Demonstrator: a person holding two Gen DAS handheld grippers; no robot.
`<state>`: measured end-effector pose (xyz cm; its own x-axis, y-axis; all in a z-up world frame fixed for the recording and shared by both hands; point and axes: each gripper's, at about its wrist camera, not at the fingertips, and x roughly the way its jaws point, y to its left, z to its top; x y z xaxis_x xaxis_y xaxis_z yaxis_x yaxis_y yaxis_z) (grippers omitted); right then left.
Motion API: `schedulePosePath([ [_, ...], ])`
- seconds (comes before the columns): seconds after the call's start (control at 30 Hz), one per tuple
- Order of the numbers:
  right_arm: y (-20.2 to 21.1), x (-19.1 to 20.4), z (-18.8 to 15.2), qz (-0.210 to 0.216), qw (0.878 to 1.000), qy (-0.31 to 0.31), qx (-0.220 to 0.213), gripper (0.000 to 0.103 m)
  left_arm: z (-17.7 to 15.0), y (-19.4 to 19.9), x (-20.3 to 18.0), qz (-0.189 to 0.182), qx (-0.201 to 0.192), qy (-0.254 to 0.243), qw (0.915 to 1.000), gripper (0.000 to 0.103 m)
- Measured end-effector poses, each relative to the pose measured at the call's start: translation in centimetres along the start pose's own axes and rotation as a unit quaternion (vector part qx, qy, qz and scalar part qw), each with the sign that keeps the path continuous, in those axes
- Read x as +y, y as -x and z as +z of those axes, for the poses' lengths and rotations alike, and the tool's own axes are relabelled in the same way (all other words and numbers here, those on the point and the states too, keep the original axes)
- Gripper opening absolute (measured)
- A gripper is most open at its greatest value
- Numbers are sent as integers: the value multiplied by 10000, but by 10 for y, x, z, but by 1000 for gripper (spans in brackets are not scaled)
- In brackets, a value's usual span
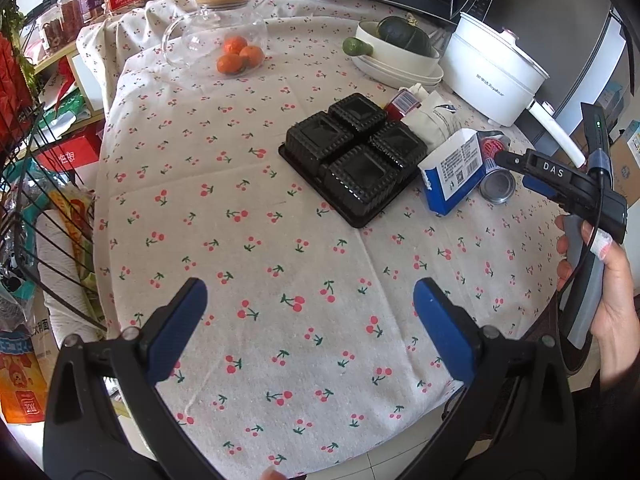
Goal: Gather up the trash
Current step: 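Grasp the red can with the right gripper, then grasp the blue-and-white barcode box with the left gripper while the right holds the can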
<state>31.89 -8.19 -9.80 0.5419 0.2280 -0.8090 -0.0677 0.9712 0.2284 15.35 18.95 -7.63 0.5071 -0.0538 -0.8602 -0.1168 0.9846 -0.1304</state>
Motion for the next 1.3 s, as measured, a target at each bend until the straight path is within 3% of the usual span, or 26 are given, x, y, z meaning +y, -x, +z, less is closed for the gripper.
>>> schedulePosePath([
  [0.27,-28,-6,3,146,9995,-190,211,69,6,-7,-9,52,46,-68,10000,103],
  [0.63,-4,-20,-7,116,9987,14,493,68,16,-11,-38,-46,43,-354,9994,103],
  [0.87,31,-41,-19,27,9971,352,675,68,24,-25,-74,-331,28,-916,9952,103],
  [1.07,52,-67,-25,104,9960,361,808,68,37,-42,-122,-297,-187,-1886,9814,102],
  [1.2,59,-80,-31,148,9950,369,918,68,48,-56,-158,189,-405,-2890,9563,102],
  [1.3,69,-89,-33,206,9950,361,910,68,52,-69,-174,339,-321,-3349,9411,101],
])
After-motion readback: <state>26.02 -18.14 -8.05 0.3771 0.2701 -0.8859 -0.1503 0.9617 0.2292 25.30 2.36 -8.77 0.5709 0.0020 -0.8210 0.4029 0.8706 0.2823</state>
